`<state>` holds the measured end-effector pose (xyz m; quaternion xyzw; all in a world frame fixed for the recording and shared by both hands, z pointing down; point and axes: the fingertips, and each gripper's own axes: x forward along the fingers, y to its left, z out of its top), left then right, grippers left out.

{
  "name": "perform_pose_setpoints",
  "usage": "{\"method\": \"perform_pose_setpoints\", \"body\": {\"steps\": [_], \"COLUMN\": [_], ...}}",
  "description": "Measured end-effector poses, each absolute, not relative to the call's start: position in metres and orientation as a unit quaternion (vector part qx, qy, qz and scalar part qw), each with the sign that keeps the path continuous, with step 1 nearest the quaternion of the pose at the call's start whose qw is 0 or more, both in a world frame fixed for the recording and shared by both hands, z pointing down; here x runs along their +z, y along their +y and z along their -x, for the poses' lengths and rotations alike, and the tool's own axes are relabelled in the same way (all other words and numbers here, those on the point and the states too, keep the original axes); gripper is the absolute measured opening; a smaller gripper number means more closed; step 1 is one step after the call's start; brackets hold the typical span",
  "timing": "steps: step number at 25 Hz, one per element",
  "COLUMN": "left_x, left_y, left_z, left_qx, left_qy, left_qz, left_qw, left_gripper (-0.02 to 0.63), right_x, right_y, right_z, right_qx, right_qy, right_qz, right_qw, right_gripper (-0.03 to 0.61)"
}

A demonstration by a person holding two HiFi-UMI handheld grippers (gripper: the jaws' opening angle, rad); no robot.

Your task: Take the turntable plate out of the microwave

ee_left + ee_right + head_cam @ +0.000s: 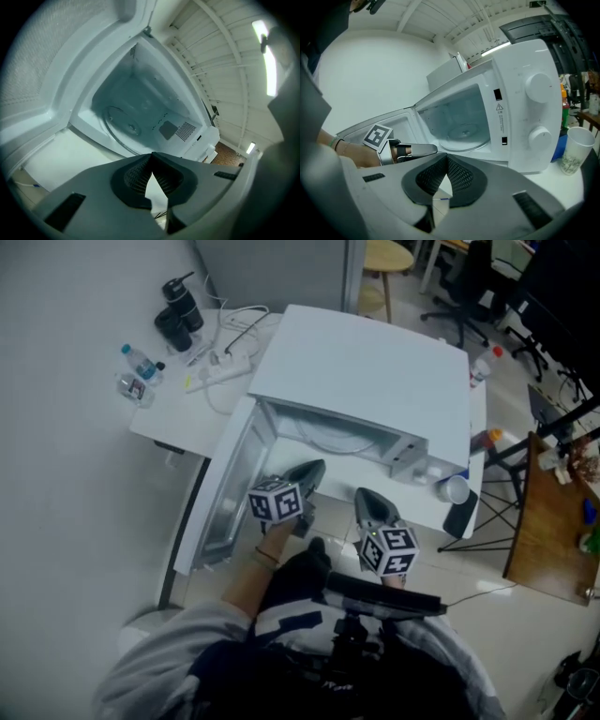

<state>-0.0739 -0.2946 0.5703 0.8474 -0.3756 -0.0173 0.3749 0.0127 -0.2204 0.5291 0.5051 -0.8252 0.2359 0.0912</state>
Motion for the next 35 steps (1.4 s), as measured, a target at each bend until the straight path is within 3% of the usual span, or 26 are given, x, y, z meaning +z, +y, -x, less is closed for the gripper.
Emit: {"method": "perform_pose_setpoints", "body": {"steps": [12, 15, 17, 20, 33, 35], "left_x": [0.593, 0.597, 0.601, 0.601, 0.599, 0.602], "left_y": [-0.347, -0.356, -0.356, -0.356, -0.314, -0.309], "left_z": [0.076, 0.079, 0.081, 0.081, 0.082, 0.084], "left_qx": [-0.115, -0.155, -0.167, -0.196, -0.193, -0.189], "left_qy": [-0.366, -0.373, -0.37, -0.354, -0.346, -0.348], "left_qz": [-0.768, -0.728, -0.72, -0.708, -0.717, -0.72], "left_qw": [0.513, 0.554, 0.563, 0.579, 0.573, 0.57], "left_gripper": [0.123, 0.12, 0.064, 0.041, 0.038, 0.038], "right_x": [0.552, 0.554, 0.555, 0.556, 0.568, 0.577], "right_y": [-0.222, -0.221, -0.222, -0.223, -0.223, -0.225], "right_z": [-0.009, -0.011, -0.014, -0.017, -0.021, -0.019], "right_qx": [0.259, 0.259, 0.257, 0.255, 0.289, 0.311], "right_qy": [-0.81, -0.808, -0.808, -0.807, -0.807, -0.805], "right_qz": [-0.51, -0.512, -0.514, -0.515, -0.498, -0.487], "right_qw": [0.125, 0.132, 0.132, 0.135, 0.13, 0.132], "right_gripper": [0.009, 0.01, 0.01, 0.009, 0.011, 0.038]}}
